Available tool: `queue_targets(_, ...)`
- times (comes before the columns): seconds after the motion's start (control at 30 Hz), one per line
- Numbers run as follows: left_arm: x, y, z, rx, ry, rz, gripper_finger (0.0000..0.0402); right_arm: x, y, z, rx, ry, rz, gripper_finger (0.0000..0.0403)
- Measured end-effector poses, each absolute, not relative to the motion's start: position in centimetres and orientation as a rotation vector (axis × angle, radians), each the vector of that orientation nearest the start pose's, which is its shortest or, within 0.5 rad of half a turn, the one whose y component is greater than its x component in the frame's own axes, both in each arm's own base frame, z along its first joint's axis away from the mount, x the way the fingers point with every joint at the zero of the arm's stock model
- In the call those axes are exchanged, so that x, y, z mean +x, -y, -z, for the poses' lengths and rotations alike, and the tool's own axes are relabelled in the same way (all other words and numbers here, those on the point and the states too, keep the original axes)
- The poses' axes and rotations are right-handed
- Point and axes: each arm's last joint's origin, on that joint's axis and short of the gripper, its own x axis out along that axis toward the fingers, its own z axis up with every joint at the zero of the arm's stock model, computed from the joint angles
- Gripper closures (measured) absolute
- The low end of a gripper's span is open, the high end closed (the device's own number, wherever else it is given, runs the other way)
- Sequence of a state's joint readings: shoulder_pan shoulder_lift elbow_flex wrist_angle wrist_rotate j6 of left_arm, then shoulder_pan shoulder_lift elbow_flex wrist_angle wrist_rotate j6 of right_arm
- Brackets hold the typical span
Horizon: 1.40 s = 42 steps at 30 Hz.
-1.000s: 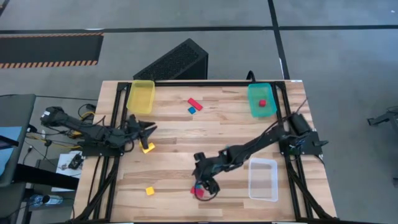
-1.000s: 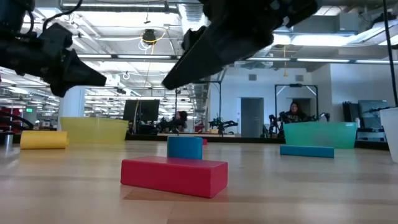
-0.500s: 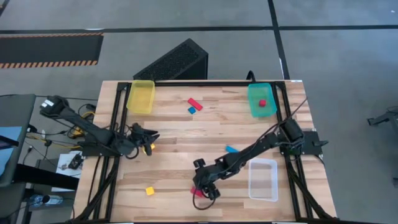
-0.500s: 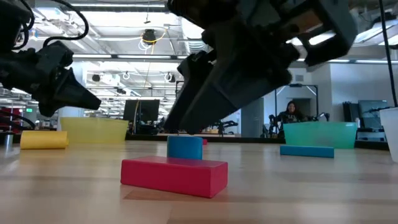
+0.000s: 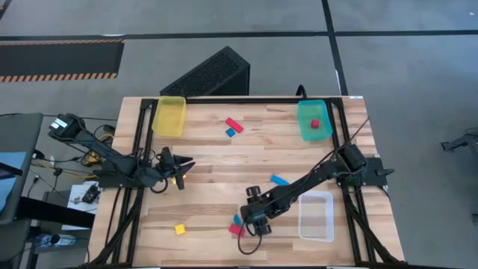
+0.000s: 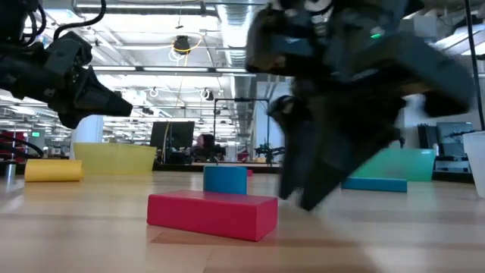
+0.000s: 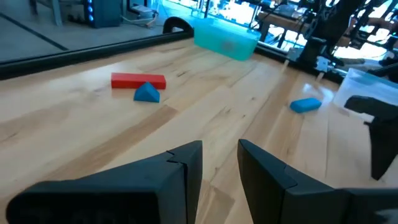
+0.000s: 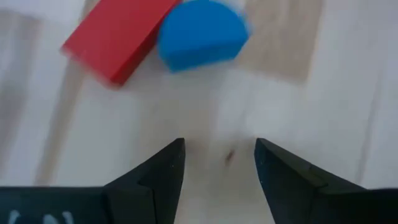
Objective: Sort & place blocks by color
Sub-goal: Put the bottom red block into the light blue bin
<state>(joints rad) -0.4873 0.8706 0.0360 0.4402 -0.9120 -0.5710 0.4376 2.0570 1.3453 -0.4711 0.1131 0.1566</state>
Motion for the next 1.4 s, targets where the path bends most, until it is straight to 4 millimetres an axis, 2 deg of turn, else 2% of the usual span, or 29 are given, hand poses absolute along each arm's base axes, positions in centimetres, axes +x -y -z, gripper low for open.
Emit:
queue_targets(0.17, 13.3, 4.5, -13.5, -0.315, -0.144, -0.49, 0.031, 35.2, -17.7, -14.0, -0.201, -1.233, -0.206, 0.0212)
queue_targets(0.3, 13.5, 4.4, -14.0, -0.309, -0.104, -0.49, 0.031, 34.0, -18.2, -15.6, -0.226, -1.251, -0.217, 0.0226)
queue_targets(0.4, 13.7, 4.3, -14.6, -0.301, -0.066, -0.488, 0.031, 33.6, -18.2, -17.1, -0.258, -1.197, -0.18, 0.023)
queue_targets(0.5, 13.9, 4.0, -15.0, -0.274, -0.033, -0.514, 0.031, 34.6, -18.1, -18.0, -0.262, -1.075, -0.16, 0.0229)
queue_targets(0.63, 14.1, 3.4, -15.6, -0.259, 0.006, -0.554, 0.031, 37.1, -18.4, -18.6, -0.205, -0.852, -0.256, 0.0226)
queue_targets(0.7, 14.2, 3.2, -15.6, -0.265, 0.013, -0.565, 0.031, 38.6, -18.6, -18.1, -0.15, -0.749, -0.325, 0.0226)
queue_targets(0.83, 14.4, 2.9, -15.5, -0.284, 0.0, -0.535, 0.031, 40.5, -18.3, -16.2, -0.097, -0.659, -0.435, 0.0232)
queue_targets(0.97, 14.4, 3.0, -15.3, -0.293, -0.029, -0.485, 0.031, 41.5, -17.3, -13.5, -0.08, -0.701, -0.444, 0.024)
queue_targets(1.2, 14.4, 3.0, -15.1, -0.287, -0.047, -0.487, 0.031, 41.2, -16.9, -11.5, -0.064, -0.822, -0.441, 0.0243)
queue_targets(1.4, 14.4, 3.0, -15.0, -0.291, -0.052, -0.488, 0.031, 39.9, -17.1, -12.0, -0.082, -0.942, -0.434, 0.0242)
